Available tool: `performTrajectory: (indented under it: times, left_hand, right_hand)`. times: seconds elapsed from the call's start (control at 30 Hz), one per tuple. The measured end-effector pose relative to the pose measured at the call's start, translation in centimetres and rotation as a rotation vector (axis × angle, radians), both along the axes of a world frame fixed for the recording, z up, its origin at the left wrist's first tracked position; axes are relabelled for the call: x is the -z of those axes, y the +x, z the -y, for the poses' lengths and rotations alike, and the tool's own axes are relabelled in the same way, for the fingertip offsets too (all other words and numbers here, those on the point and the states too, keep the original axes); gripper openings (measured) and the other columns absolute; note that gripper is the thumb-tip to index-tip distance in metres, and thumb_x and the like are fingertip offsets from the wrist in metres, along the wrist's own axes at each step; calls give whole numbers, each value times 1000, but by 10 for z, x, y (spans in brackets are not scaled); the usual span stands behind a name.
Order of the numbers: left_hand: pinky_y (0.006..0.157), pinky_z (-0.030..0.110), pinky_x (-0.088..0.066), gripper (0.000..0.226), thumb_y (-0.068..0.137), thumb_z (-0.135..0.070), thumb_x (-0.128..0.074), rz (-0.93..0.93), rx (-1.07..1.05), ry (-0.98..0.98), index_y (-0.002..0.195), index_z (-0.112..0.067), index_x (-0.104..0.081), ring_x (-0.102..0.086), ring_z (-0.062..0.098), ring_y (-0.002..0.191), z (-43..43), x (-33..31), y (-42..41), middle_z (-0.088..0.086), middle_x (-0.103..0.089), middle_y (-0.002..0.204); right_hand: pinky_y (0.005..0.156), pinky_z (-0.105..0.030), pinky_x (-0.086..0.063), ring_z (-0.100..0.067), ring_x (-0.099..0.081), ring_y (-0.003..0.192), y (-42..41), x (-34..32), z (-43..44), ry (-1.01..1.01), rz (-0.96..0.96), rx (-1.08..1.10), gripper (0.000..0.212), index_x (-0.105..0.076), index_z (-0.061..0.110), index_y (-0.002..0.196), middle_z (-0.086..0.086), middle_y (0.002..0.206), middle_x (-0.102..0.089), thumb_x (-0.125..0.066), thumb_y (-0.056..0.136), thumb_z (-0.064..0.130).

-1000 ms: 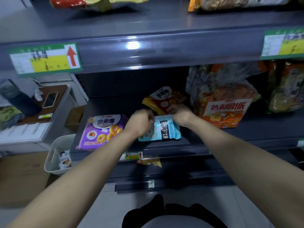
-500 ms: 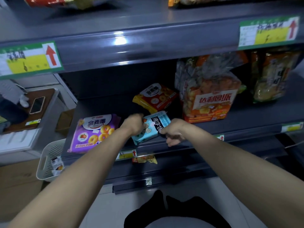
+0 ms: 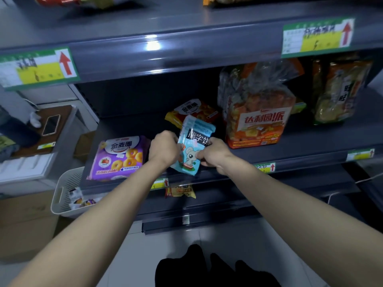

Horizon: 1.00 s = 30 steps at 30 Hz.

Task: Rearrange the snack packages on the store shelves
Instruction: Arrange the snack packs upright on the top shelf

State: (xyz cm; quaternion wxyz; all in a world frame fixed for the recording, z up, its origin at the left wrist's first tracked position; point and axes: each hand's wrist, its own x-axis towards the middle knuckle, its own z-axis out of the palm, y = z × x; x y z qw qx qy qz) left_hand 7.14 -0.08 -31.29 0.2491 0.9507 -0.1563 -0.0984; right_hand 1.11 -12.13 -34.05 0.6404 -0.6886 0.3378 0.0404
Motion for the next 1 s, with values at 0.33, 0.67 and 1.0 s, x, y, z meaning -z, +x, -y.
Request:
performTrajectory:
  times: [0.33,0.67,1.0]
  left_hand:
    - [71,42,-57,15,81,-19,-71,-14,-97,-306,69,-12,-66,-68,22,79,60,-33,-148,3,-71,79]
    - [74,41,-57,11,81,-18,-71,77,-14,-486,70,-17,-67,-68,19,81,153,-89,-266,1,-72,83]
    - [75,35,-52,9,81,-21,-67,374,147,-617,83,-12,-69,-64,18,79,236,-186,-299,-1,-69,79]
  right_hand:
    - [85,-42,-57,-20,-66,99,-137,-38,69,-265,178,-60,67,-46,30,131,-3,111,-67,-62,79,-10]
    - [83,-39,-57,-15,-65,95,-270,-109,158,-471,356,1,65,-46,29,132,4,96,-66,-61,80,-8]
    - [79,-31,-57,-16,-65,96,-299,-195,237,-607,673,200,64,-49,27,130,-3,108,-64,-61,77,-7]
